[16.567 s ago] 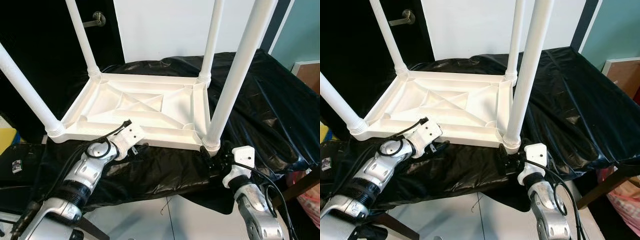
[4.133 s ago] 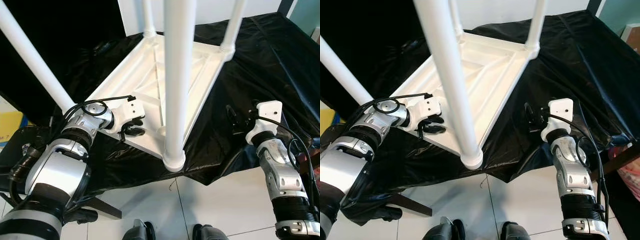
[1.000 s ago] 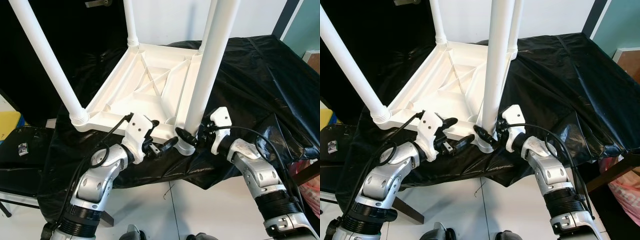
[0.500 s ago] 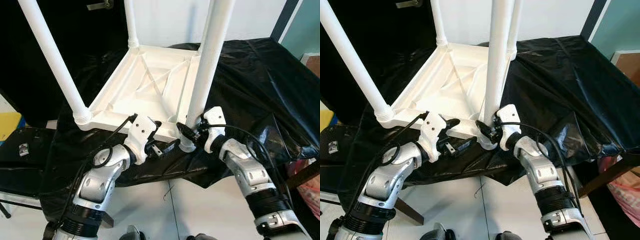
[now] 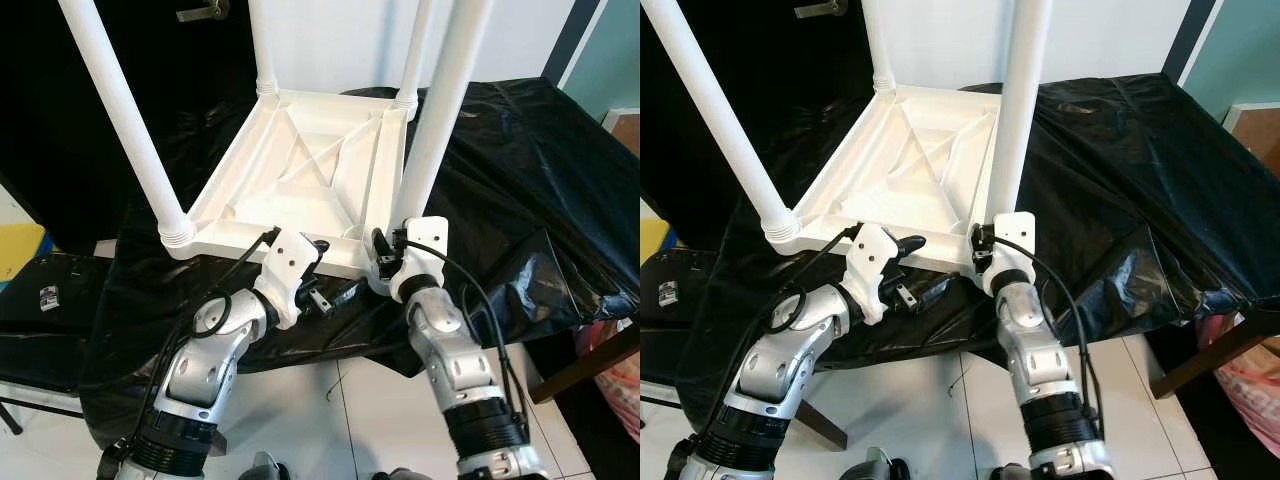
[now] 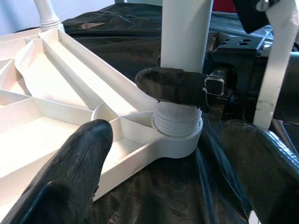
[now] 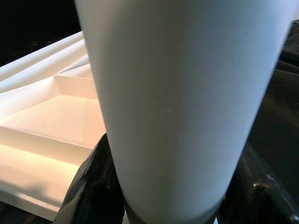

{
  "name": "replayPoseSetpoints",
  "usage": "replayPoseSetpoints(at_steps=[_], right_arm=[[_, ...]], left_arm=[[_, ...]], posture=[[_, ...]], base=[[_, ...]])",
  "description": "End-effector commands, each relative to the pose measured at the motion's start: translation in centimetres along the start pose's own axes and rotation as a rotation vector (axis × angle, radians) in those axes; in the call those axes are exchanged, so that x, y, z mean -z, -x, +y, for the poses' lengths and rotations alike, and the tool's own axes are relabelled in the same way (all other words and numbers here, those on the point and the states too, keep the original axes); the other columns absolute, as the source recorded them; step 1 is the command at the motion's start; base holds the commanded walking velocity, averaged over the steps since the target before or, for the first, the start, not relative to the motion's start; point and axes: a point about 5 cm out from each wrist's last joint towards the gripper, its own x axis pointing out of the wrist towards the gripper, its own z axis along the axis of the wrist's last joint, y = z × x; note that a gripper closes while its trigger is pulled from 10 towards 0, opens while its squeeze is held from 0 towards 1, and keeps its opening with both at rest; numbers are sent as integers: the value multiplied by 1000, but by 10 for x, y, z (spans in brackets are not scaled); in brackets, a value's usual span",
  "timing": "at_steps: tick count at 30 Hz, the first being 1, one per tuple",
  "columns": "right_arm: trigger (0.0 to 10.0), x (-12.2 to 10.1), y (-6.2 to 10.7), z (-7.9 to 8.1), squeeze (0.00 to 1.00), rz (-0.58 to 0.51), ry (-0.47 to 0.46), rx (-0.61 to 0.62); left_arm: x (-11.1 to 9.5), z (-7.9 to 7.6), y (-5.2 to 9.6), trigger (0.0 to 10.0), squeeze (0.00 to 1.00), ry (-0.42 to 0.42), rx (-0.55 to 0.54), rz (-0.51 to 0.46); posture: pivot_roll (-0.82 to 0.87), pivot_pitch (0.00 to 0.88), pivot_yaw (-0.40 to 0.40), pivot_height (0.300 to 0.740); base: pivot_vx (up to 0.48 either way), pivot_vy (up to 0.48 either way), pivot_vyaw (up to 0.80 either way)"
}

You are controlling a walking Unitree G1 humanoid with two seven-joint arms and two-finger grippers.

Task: Building children table

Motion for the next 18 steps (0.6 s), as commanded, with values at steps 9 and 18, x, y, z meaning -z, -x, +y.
replayPoseSetpoints(at_steps=[9,18], right_arm=[[10000,10,4,-14,0,39,-8,79],[10000,-2,9,-18,1000,-45,-16,-12]], left_arm=[[5,6,-1,10000,0,17,-146,13],[5,0,-4,10000,0,-1,-142,9]], posture=[[-9,63,-4,740],[-18,62,-7,740]], base=[[0,0,0],[0,0,0]])
